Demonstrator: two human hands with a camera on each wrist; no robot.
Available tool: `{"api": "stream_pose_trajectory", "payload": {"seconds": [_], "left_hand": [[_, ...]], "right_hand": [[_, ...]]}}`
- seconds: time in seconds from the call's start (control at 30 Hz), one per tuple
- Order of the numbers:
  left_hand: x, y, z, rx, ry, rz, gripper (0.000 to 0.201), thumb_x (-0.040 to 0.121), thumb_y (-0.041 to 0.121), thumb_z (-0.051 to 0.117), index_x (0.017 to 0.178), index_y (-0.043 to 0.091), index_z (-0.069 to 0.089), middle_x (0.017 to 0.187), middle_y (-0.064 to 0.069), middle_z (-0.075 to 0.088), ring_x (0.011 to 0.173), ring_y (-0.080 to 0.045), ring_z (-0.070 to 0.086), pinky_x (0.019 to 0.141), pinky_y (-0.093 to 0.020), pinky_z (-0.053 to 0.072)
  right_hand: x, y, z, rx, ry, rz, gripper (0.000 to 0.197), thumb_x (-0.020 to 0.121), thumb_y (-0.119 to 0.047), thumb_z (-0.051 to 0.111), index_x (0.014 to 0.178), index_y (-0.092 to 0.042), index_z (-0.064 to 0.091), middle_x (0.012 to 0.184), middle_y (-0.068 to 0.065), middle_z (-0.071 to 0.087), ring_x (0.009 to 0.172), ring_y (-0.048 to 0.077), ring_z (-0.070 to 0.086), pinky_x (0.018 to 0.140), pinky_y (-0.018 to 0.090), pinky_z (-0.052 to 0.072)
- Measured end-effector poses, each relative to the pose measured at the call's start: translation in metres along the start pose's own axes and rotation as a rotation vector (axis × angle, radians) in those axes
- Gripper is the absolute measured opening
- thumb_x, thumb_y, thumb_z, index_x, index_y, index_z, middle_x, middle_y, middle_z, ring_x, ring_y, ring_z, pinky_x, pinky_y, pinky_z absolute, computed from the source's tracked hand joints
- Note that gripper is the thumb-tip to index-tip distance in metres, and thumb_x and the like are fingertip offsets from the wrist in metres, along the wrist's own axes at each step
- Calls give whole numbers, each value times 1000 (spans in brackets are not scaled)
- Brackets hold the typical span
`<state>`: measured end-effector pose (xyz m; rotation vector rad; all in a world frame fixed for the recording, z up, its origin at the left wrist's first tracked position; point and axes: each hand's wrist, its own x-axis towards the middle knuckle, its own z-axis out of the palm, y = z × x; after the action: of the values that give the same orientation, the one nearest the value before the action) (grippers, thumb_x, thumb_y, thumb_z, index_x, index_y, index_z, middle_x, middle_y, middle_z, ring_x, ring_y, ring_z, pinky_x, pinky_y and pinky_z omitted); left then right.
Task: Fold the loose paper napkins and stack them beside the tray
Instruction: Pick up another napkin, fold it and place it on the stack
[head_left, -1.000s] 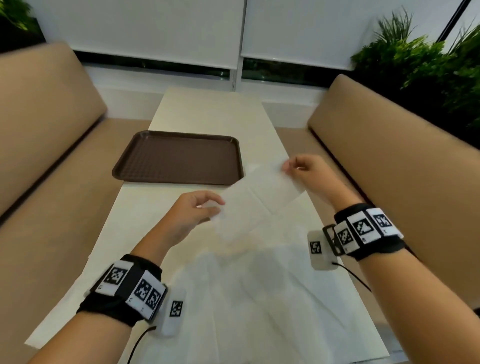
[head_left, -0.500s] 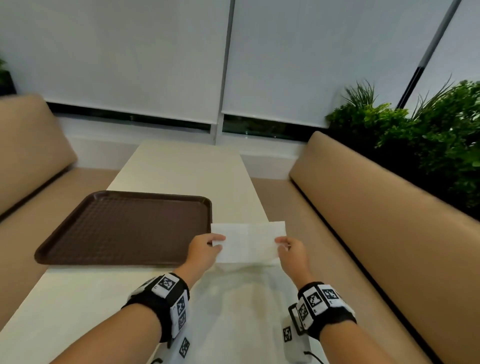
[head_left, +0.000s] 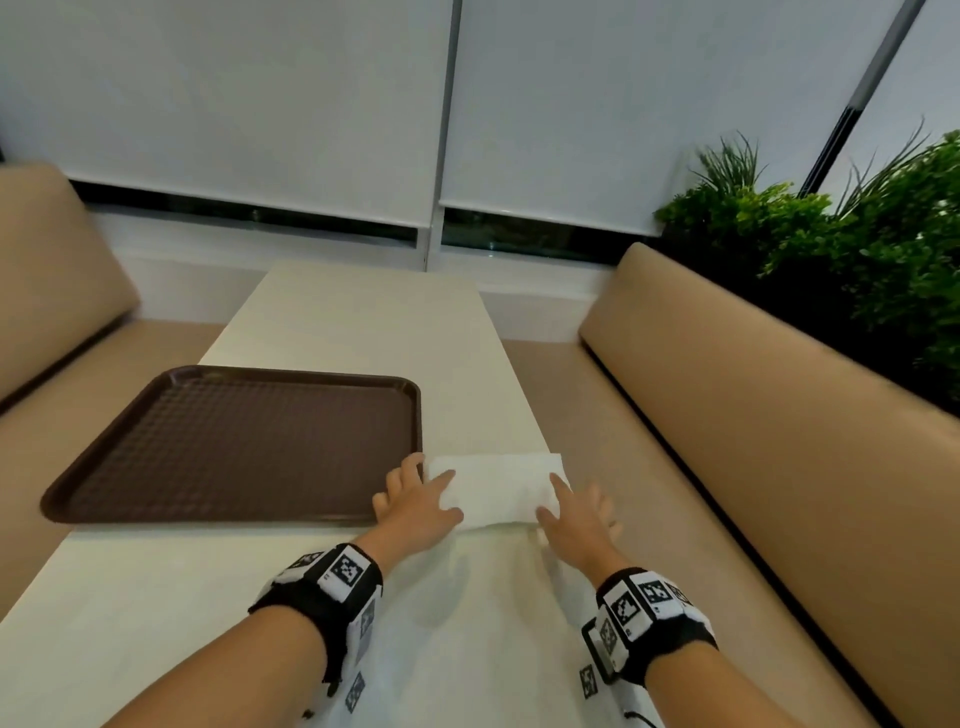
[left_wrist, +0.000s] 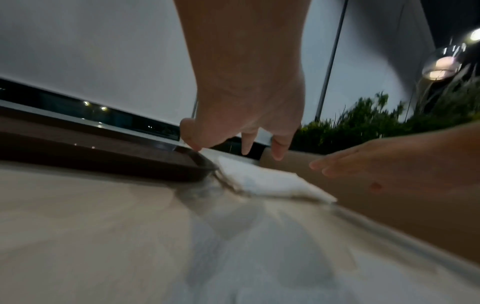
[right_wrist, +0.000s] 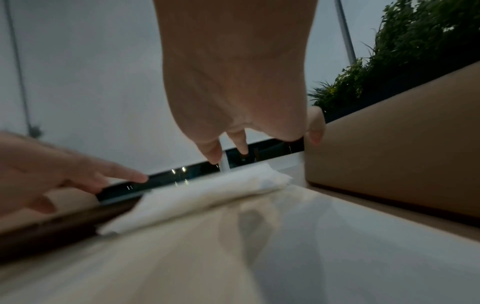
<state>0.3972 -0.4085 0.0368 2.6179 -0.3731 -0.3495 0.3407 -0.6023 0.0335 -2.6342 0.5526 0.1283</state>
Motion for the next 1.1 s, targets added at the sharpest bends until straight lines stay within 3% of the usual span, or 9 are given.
{"api": "stream_pose_trajectory", "payload": {"seconds": [0.17,0.3,0.53,0.6,0.67,0.7,0.83,0.97,1.1], "left_hand": [[-70,-11,-51,-518,115,74,36,92,27,58,128,34,52,140,3,27,134,-19,25,108,-34,24],[-165,-48,-75,-747,102,137,21,94,22,56,105,36,66,113,20,57,107,3,51,83,-14,37],[-305,-138,-66,-901,211,-79,17,86,24,67,91,39,72,99,18,70,89,-5,64,85,-33,44],[-331,-167,-57,-887,250,-161,15,81,29,69,89,42,71,96,17,70,86,-9,66,83,-37,46],[-350,-198,-44,-854,259,-247,31,92,10,58,88,37,72,94,13,71,88,-16,66,81,-38,45],[-357,-213,-38,-840,258,-288,38,94,2,51,87,32,73,95,8,71,89,-21,65,79,-39,44],[-374,-249,-25,-821,225,-399,36,95,-6,43,94,22,65,104,-8,66,84,-25,63,75,-38,41],[-379,-259,-21,-815,241,-387,35,94,-6,44,95,21,66,96,-1,67,65,0,65,73,-36,43],[-382,-243,-25,-824,268,-302,36,95,-3,45,94,26,67,91,10,70,73,-5,65,74,-33,46]], "right_hand": [[-55,-11,5,-92,-255,-176,63,89,-48,57,143,-25,34,145,-1,36,138,22,25,112,43,23],[-80,-21,23,-291,-331,-108,78,77,-55,69,137,-18,38,136,3,43,129,26,34,107,45,28],[-99,-32,37,-242,-312,-43,60,83,-39,68,133,-14,46,135,4,48,127,27,42,106,45,30],[-102,-35,36,-233,-272,-85,35,82,-40,69,103,-13,59,109,2,56,107,25,51,91,36,41],[-105,-36,30,-130,-177,-132,30,84,-32,69,71,-18,46,77,-5,47,79,17,47,62,21,35],[-107,-37,25,-56,-122,-141,29,84,-27,70,70,-19,46,75,-7,46,75,16,46,56,18,31],[-117,-44,8,60,-13,-209,21,82,-23,73,71,-23,55,75,-8,57,74,14,55,59,21,39],[-129,-57,-19,51,13,-277,23,83,-20,71,66,-25,56,74,-10,61,73,10,57,59,19,41],[-136,-61,-31,37,-72,-288,3,89,-19,62,87,-21,61,90,-4,66,90,17,62,76,28,48]]}}
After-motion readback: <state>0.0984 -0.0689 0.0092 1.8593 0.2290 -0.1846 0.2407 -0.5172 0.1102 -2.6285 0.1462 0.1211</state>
